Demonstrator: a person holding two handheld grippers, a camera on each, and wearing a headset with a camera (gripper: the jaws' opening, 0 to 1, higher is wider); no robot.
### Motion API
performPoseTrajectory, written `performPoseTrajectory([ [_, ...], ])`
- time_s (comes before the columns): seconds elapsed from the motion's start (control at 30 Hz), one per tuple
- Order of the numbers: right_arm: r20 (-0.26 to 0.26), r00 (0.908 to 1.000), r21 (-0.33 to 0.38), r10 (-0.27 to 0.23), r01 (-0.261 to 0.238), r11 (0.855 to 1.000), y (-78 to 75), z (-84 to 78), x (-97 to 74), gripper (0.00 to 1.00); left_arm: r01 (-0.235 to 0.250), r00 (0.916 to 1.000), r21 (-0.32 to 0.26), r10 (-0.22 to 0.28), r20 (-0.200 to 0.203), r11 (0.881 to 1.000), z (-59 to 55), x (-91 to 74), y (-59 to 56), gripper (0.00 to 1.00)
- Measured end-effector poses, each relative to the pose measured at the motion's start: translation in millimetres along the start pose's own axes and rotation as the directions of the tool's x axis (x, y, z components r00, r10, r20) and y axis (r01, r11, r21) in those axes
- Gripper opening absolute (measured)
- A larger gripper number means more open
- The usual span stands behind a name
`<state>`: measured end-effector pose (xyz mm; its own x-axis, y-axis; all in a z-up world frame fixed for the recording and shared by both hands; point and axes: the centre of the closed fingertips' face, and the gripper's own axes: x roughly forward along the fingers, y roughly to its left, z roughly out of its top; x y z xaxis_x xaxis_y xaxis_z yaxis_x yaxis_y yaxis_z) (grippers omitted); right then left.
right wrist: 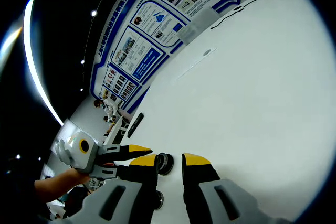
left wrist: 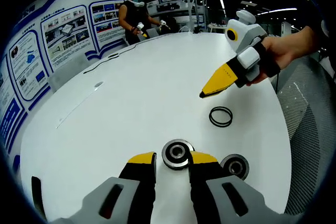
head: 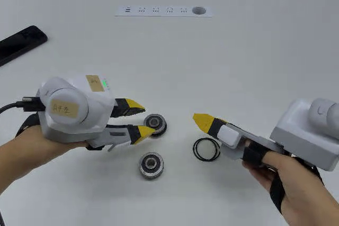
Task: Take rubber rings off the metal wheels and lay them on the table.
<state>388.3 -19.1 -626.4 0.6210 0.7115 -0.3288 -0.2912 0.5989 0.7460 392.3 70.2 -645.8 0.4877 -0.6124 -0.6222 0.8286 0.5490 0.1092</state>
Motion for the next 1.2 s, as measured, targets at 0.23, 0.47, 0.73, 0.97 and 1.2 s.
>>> performPoseTrajectory([
  [0.23,-0.005,1.0000,0.012,0.009,-0.009,1.000,0.5,-2.2,4.8,0.19,0.021,0.9997,0.005,-0.021,0.011,1.000,3.8,4.3,-5.5,0.22],
  [0.47,-0.006,0.9999,0.029,0.016,-0.016,0.999,1.7,-5.1,5.9,0.18,0.025,0.9997,0.014,-0.025,0.000,1.000,1.0,6.5,-8.5,0.19],
  [0.73,-0.008,0.9997,0.050,0.022,-0.021,0.999,3.8,-8.4,7.2,0.18,0.049,0.9988,0.008,-0.049,-0.005,0.999,-1.3,6.1,-10.7,0.17],
  [0.97,-0.012,0.9995,0.055,0.031,-0.030,0.998,7.3,-10.2,9.0,0.18,0.060,0.9982,0.039,-0.060,-0.010,0.997,-1.6,7.6,-10.9,0.15],
  [1.2,-0.017,0.9988,0.067,0.046,-0.045,0.997,11.4,-11.5,11.7,0.18,0.075,0.9971,0.068,-0.074,-0.013,0.995,-2.2,7.8,-11.3,0.14],
])
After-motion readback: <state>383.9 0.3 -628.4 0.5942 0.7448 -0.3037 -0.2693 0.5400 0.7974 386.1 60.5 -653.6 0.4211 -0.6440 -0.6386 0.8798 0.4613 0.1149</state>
